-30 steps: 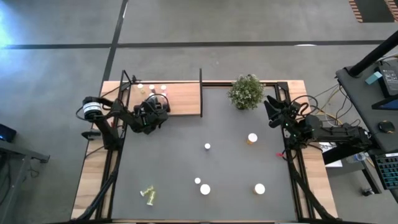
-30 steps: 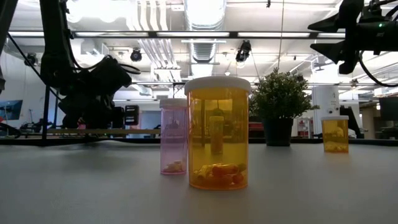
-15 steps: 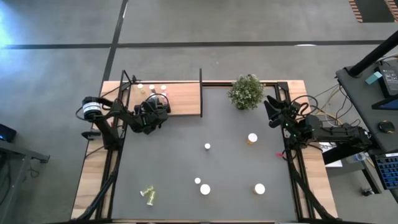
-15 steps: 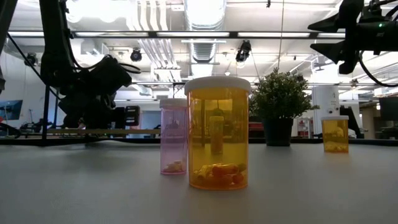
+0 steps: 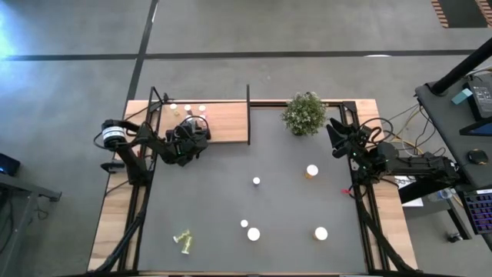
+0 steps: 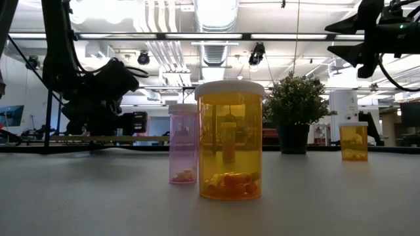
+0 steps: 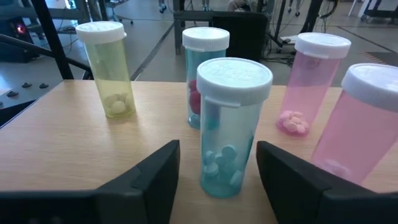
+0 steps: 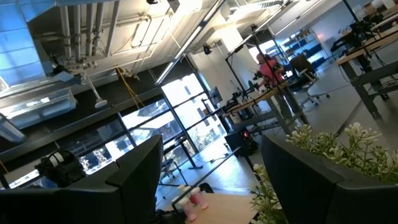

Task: Pick and place medicine bottles onto shelf by color
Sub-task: Put the bottom left orange pill bottle on the shelf

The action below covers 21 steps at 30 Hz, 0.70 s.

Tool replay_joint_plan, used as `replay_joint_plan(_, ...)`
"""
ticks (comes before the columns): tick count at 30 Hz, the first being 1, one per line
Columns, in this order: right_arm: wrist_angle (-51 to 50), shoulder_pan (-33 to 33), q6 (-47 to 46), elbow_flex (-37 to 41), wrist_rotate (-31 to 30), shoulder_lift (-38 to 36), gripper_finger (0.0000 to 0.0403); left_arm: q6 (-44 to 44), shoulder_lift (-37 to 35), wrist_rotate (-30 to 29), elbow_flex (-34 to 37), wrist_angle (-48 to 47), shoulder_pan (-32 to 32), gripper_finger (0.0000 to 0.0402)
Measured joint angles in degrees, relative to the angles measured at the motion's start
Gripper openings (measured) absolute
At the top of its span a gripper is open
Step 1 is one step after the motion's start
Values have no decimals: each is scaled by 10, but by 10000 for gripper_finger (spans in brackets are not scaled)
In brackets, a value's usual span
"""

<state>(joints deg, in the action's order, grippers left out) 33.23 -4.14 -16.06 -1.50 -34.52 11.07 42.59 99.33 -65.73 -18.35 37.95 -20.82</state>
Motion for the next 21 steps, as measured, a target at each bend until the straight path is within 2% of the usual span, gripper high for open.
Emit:
replay_joint_plan(9, 0, 0, 0, 0, 0, 0, 260, -5, -3, 3, 4, 1, 21, 202)
replay_joint_plan(21, 0, 0, 0, 0, 0, 0, 260, -7, -45, 5, 41, -5, 60, 202)
